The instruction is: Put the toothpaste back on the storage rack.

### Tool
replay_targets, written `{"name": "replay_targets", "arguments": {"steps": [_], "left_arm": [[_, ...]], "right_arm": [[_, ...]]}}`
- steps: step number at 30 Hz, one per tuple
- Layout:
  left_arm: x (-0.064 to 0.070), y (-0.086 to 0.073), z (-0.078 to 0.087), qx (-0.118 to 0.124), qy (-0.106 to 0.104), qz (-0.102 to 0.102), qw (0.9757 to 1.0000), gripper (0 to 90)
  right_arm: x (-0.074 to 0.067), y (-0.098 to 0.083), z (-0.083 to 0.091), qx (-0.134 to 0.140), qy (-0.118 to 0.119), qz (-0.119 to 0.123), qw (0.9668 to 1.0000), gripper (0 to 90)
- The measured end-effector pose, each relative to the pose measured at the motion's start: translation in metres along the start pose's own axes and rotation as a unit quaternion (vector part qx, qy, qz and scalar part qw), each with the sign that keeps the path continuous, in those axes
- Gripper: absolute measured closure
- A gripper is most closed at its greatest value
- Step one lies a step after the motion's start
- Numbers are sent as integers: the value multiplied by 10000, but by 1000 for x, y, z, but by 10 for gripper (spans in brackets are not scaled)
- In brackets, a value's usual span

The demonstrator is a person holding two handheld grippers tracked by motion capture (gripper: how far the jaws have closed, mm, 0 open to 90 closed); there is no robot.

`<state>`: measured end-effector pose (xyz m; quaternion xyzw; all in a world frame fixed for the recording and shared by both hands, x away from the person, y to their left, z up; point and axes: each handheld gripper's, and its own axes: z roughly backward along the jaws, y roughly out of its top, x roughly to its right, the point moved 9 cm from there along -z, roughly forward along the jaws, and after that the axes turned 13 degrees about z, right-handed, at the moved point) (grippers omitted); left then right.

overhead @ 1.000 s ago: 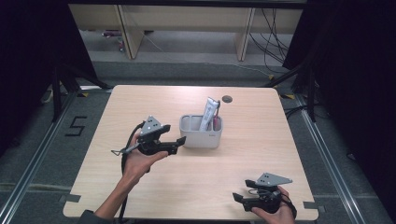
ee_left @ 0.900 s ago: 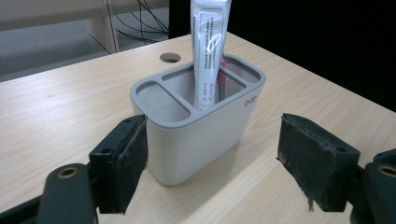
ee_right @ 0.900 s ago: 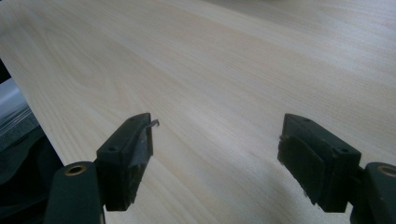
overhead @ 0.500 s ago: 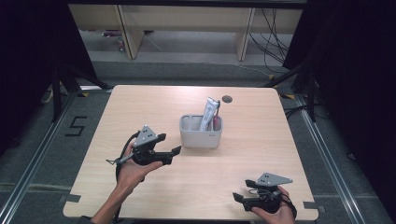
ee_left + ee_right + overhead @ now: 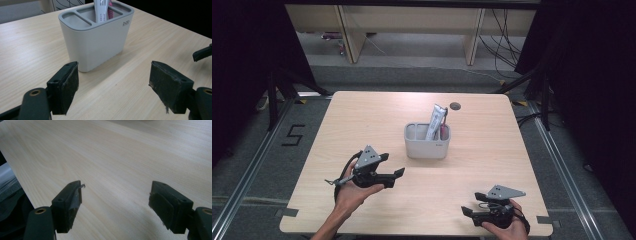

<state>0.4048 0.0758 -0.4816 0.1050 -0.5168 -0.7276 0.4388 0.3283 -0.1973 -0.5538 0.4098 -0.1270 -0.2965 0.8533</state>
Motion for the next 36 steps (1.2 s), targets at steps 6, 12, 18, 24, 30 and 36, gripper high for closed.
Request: {"name": "replay_targets", "arguments": {"steps": [6,12,18,24,30,36], "left_arm": [[-1,-8,5,-10,13,-17,10000,223],[-2,-21,12,-76,39,-47,10000,220],[-6,-34,16,-180,100,-89,9997,214],[-7,-44,21,-232,96,-79,9997,207],[-7,-56,26,-280,83,-102,9995,207],[-9,-64,31,-316,95,-135,9994,207]], "right_arm": [[1,0,0,-4,-7,10,10000,267],[-1,2,-4,-11,88,63,9999,267],[0,1,-1,-23,-13,23,10000,267],[0,0,-1,5,-56,-3,10000,267],[-1,0,0,-26,-110,23,9999,268],[-1,1,0,-14,-100,27,9999,267]]}}
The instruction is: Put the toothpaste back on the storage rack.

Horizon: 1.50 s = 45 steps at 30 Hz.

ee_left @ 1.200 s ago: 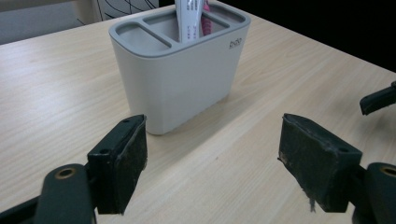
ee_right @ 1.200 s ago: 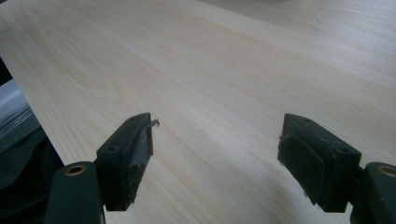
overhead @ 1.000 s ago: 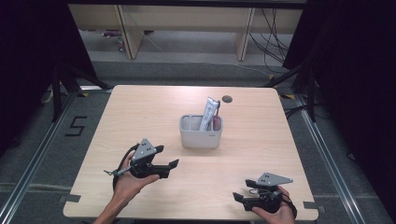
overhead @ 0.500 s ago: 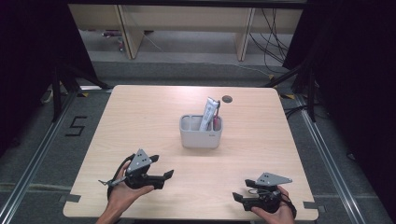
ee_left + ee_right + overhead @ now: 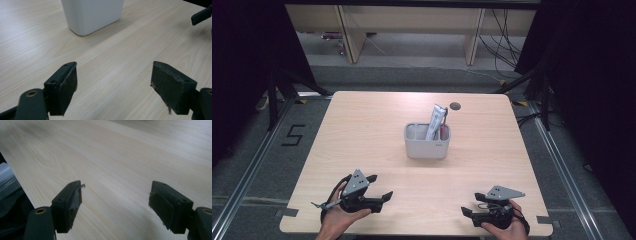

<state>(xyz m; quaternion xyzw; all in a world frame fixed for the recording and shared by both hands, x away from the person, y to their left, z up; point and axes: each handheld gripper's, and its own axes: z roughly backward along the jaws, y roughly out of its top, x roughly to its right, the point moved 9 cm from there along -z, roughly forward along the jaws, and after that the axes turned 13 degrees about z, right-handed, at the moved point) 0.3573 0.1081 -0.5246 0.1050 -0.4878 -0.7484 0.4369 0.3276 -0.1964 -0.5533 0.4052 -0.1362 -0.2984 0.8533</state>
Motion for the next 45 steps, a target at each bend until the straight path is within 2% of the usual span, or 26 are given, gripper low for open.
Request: {"name": "replay_targets", "arguments": {"steps": [4,7,8,9,17,19,20,21,22,24,25,26,27,28,29,31,32,33,35,36,38,40,45], "left_arm": [[-1,-8,1,-77,48,-51,9999,207],[-1,-14,0,-127,17,17,9999,207],[-3,-16,0,-174,60,-39,9998,207],[-2,-18,-1,-145,29,6,9999,207],[-4,-30,3,-261,58,-70,9996,207],[-3,-34,2,-308,56,-18,9995,207],[-4,-38,3,-401,60,-82,9991,207],[-6,-40,4,-499,113,-173,9985,207],[-4,-41,2,-395,84,-56,9992,207],[-4,-46,2,-511,83,-134,9986,207],[-2,-47,1,-462,74,-44,9989,207],[-3,-50,4,-614,109,-165,9979,207],[-2,-50,2,-555,69,-123,9984,206],[0,-51,2,-523,41,-38,9986,206],[-1,-52,3,-600,71,-145,9981,206],[-1,-53,1,-592,77,-113,9982,205],[-2,-54,1,-670,85,-164,9976,205],[-4,-54,1,-665,177,-216,9974,205],[-3,-54,0,-619,149,-103,9979,205],[-5,-54,1,-679,164,-187,9974,205],[-4,-54,1,-665,156,-172,9975,205],[-4,-54,1,-676,142,-228,9974,204],[-7,-54,0,-698,157,-167,9973,203]], "right_arm": [[0,0,0,11,9,-2,10000,267],[0,0,0,10,5,4,10000,268],[-1,0,0,-2,19,-35,10000,268],[-1,0,0,-4,16,-37,10000,268],[-1,1,-1,21,60,21,10000,268],[-2,1,-1,31,66,-44,10000,267],[-1,1,-2,9,4,-43,10000,267],[-5,0,0,-33,143,-115,9998,267],[-3,0,0,-47,83,-76,9999,267],[-3,0,0,-42,69,-28,10000,267],[-3,0,0,-32,72,-25,10000,267],[-4,1,0,-21,110,-75,9999,267],[-4,1,0,-10,106,-71,9999,267],[-2,1,1,-8,-22,-20,10000,266],[-2,2,0,37,-1,-32,10000,267],[-4,1,1,-45,46,-78,9999,266],[-3,1,1,-60,18,-59,10000,266],[-1,1,1,-21,-13,63,10000,266],[-2,1,1,-18,70,63,10000,263],[-2,1,1,-28,62,68,10000,262],[-2,1,0,-23,84,75,9999,262],[-1,2,0,16,-2,89,10000,262],[-2,3,0,24,59,27,10000,262]]}}
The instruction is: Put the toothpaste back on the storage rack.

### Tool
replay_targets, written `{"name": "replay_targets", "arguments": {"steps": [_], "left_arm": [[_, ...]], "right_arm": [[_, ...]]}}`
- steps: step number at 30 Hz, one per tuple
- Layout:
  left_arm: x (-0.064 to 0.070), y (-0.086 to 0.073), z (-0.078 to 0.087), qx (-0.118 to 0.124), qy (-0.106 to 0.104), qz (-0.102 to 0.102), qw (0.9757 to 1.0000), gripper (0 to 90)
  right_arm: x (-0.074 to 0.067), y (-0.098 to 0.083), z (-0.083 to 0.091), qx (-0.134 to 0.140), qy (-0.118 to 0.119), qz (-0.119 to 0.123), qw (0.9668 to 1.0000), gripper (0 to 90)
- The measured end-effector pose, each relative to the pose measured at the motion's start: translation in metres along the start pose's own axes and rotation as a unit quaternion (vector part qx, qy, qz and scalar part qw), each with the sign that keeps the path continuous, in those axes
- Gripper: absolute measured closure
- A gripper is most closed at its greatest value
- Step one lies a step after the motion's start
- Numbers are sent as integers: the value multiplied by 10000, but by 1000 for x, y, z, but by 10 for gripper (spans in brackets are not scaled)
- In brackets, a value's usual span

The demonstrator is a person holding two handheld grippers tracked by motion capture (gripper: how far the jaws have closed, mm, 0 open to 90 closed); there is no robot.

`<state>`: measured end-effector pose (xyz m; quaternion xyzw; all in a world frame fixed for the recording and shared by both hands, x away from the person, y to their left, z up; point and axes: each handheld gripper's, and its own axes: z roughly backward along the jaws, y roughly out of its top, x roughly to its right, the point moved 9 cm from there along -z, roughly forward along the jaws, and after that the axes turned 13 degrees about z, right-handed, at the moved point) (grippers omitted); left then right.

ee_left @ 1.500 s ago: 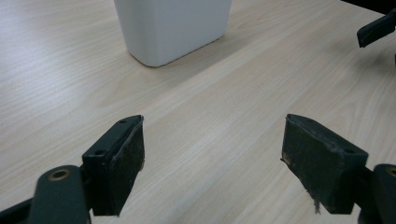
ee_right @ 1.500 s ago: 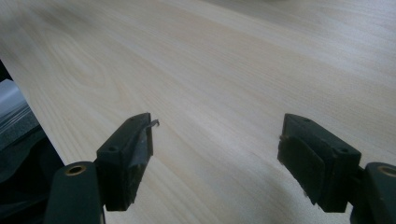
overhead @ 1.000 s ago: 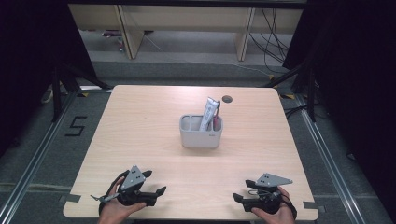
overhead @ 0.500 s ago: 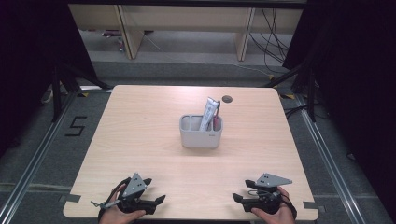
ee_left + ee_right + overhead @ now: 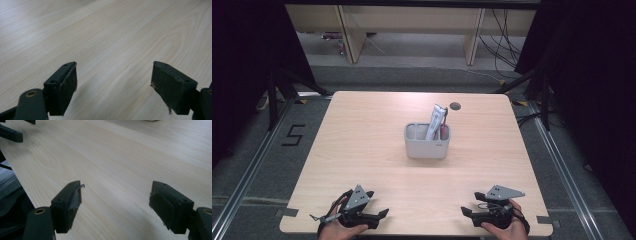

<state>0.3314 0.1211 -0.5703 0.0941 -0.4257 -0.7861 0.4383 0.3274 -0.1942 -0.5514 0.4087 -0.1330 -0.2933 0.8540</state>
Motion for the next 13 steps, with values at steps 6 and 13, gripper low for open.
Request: {"name": "replay_targets", "arguments": {"steps": [6,13], "left_arm": [[-7,2,1,52,91,132,9999,203],[-14,4,5,74,139,188,9997,203]], "right_arm": [[-1,1,0,10,110,34,9999,262],[5,0,1,29,-81,-7,10000,258]]}}
